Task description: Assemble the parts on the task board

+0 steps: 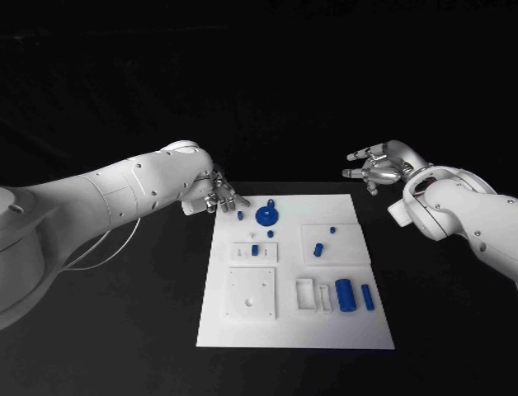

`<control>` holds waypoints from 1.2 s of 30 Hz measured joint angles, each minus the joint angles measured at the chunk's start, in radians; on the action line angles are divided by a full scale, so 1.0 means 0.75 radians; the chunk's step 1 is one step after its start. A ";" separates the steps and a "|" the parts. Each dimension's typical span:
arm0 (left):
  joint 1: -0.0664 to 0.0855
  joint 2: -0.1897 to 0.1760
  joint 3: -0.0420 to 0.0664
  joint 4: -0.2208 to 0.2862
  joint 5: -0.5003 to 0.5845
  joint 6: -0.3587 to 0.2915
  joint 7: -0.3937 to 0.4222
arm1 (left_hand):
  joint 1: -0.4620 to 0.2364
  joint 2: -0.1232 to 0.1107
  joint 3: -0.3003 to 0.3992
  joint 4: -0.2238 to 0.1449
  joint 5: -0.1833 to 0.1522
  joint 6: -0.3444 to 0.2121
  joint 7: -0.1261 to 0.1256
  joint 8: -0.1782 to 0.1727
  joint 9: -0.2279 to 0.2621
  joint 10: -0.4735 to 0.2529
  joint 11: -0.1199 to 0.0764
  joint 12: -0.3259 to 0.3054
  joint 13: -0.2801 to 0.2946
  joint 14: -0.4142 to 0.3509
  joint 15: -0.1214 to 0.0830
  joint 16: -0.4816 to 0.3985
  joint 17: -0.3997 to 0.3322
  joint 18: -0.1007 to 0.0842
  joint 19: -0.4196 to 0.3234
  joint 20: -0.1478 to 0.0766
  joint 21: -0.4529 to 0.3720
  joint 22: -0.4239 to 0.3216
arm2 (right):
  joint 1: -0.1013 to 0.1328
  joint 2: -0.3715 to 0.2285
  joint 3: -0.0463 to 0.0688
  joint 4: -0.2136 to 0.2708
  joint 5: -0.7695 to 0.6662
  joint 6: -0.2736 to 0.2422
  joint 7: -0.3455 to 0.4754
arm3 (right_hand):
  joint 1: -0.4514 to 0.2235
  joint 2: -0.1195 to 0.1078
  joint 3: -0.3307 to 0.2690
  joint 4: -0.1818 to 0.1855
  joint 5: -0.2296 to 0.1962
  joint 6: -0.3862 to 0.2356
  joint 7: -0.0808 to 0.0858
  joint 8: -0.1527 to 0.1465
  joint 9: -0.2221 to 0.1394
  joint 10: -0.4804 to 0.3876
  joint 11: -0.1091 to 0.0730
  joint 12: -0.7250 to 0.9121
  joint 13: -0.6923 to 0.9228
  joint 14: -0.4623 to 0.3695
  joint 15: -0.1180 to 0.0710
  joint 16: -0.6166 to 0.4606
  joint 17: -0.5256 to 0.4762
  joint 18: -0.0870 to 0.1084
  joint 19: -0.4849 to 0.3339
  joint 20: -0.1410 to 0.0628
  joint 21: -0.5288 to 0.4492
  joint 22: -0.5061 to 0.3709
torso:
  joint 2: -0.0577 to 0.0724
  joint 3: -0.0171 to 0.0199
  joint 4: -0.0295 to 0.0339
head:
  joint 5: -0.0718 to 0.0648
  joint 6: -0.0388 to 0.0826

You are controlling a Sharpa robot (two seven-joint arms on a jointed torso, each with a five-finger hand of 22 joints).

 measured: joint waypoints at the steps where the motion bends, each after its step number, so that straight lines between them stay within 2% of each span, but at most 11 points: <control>1: -0.002 0.000 -0.001 -0.003 0.000 0.004 0.000 | -0.001 0.008 -0.002 -0.008 0.000 -0.002 -0.002 0.000 0.000 0.000 0.000 0.000 0.001 -0.005 -0.002 0.000 -0.001 0.000 0.000 0.000 -0.003 0.000 | 0.000 0.000 0.000 0.000 0.000 0.000 0.000 | 0.000 0.000 0.000 0.000 0.000 0.000 0.000 0.000 0.000 0.000 0.000 0.000 0.000 0.000 0.000 0.000 0.000 0.000 0.000 0.000 0.000 0.000 | 0.000 0.0000 0.0001 | 0.001 0.000; 11: -0.007 0.001 -0.002 -0.013 0.000 0.018 -0.001 | 0.001 0.010 -0.002 -0.008 0.000 -0.002 -0.002 0.000 0.000 0.000 0.000 0.000 0.001 -0.006 -0.003 0.000 -0.001 0.000 0.000 0.000 -0.003 0.000 | 0.000 -0.001 0.000 0.003 0.000 0.000 0.000 | 0.000 0.000 0.000 0.000 0.000 0.002 0.002 0.000 0.000 0.000 0.000 0.000 0.000 0.000 0.000 0.000 0.000 0.000 0.000 0.000 0.000 0.000 | 0.001 0.0014 0.0024 | 0.002 0.000; 19: -0.016 0.007 -0.002 -0.018 0.000 0.024 0.000 | 0.001 0.013 -0.004 -0.026 0.005 -0.002 -0.002 0.000 0.000 0.000 0.000 0.000 0.003 -0.006 -0.003 0.000 -0.002 0.000 0.005 0.005 -0.008 0.000 | 0.000 -0.001 0.000 0.004 0.000 0.000 0.000 | 0.000 0.000 0.000 0.000 0.006 0.001 0.002 0.000 0.000 0.001 0.000 0.000 0.000 0.000 0.000 0.000 0.000 0.000 0.000 0.000 0.000 0.000 | 0.001 0.0010 -0.0006 | 0.002 0.002; 20: -0.017 0.007 -0.002 -0.018 0.000 0.025 0.000 | 0.000 0.023 -0.003 -0.033 0.005 -0.002 -0.002 0.000 -0.001 0.000 0.000 0.000 0.003 -0.006 -0.003 0.000 -0.004 0.000 0.005 0.005 -0.008 0.000 | 0.000 -0.001 0.000 0.004 0.000 0.000 0.000 | 0.000 0.000 0.000 0.000 0.008 0.001 0.002 0.000 0.000 0.003 0.002 0.000 0.000 0.000 0.000 0.000 0.000 0.000 0.000 0.000 0.000 0.000 | 0.001 0.0009 -0.0006 | 0.002 0.002; 26: -0.021 0.010 -0.003 -0.019 0.001 0.028 0.001 | -0.001 0.022 -0.003 -0.033 0.005 -0.002 -0.002 0.000 -0.001 0.000 0.000 0.000 0.003 -0.006 -0.003 0.000 -0.004 0.000 0.005 0.005 -0.014 -0.001 | 0.000 -0.001 0.000 0.005 0.000 0.000 0.000 | 0.000 0.000 0.000 0.000 0.008 0.001 0.002 0.000 0.000 0.000 0.000 0.000 0.000 0.000 0.000 0.000 0.000 0.000 0.000 0.000 0.000 0.000 | 0.001 0.0009 0.0000 | 0.000 0.002; 29: -0.022 0.010 -0.003 -0.019 0.003 0.030 0.002 | 0.000 0.033 -0.007 -0.048 0.005 -0.004 0.001 0.000 -0.003 0.000 0.000 0.000 0.002 -0.006 -0.003 0.000 -0.006 0.000 0.005 0.005 -0.014 -0.001 | 0.000 0.000 0.000 0.005 0.000 0.000 0.000 | 0.000 0.000 0.004 0.004 0.008 0.001 0.002 0.000 0.000 -0.003 -0.003 0.000 0.000 0.000 0.000 0.000 0.000 0.000 0.000 0.000 0.000 0.000 | 0.000 0.0006 0.0001 | -0.002 0.004; 32: -0.022 0.011 -0.003 -0.020 0.004 0.034 0.003 | -0.001 0.058 -0.015 -0.075 0.005 -0.007 0.003 0.000 -0.010 0.005 0.004 0.000 0.002 -0.006 -0.003 0.000 -0.008 0.000 0.005 0.005 -0.014 -0.001 | 0.000 0.000 0.000 0.005 0.000 0.000 -0.001 | 0.000 0.000 0.004 0.004 0.008 0.001 0.002 0.000 0.000 -0.003 -0.003 0.000 0.000 0.000 0.000 0.000 0.000 0.000 0.000 0.000 0.000 0.000 | 0.000 0.0004 0.0008 | -0.002 0.004; 34: -0.022 0.012 -0.003 -0.023 0.004 0.036 0.003 | -0.001 0.062 -0.021 -0.087 0.005 -0.007 0.003 0.000 -0.012 0.005 0.004 0.000 0.002 -0.006 -0.003 0.000 -0.008 0.000 0.005 0.005 -0.019 -0.001 | 0.000 0.000 0.000 0.005 0.000 0.000 -0.001 | 0.000 0.000 0.004 0.004 0.008 0.001 0.002 0.000 0.000 -0.002 -0.003 0.000 0.000 0.000 0.000 0.000 0.000 0.000 0.000 0.000 0.000 0.000 | 0.000 0.0004 0.0008 | -0.001 0.005; 36: -0.022 0.012 -0.003 -0.024 0.005 0.037 0.004 | 0.002 0.085 -0.027 -0.108 0.005 -0.007 0.003 0.000 -0.016 0.005 0.004 0.000 0.003 -0.006 -0.003 0.000 -0.009 0.000 0.005 0.005 -0.019 -0.001 | 0.000 0.001 0.000 0.004 0.000 0.000 -0.001 | 0.000 0.000 0.004 0.004 0.008 0.001 0.002 0.000 0.000 -0.002 -0.003 0.000 0.000 0.000 0.000 0.000 0.000 0.000 0.000 0.000 0.000 0.000 | 0.000 0.0004 0.0012 | 0.000 0.005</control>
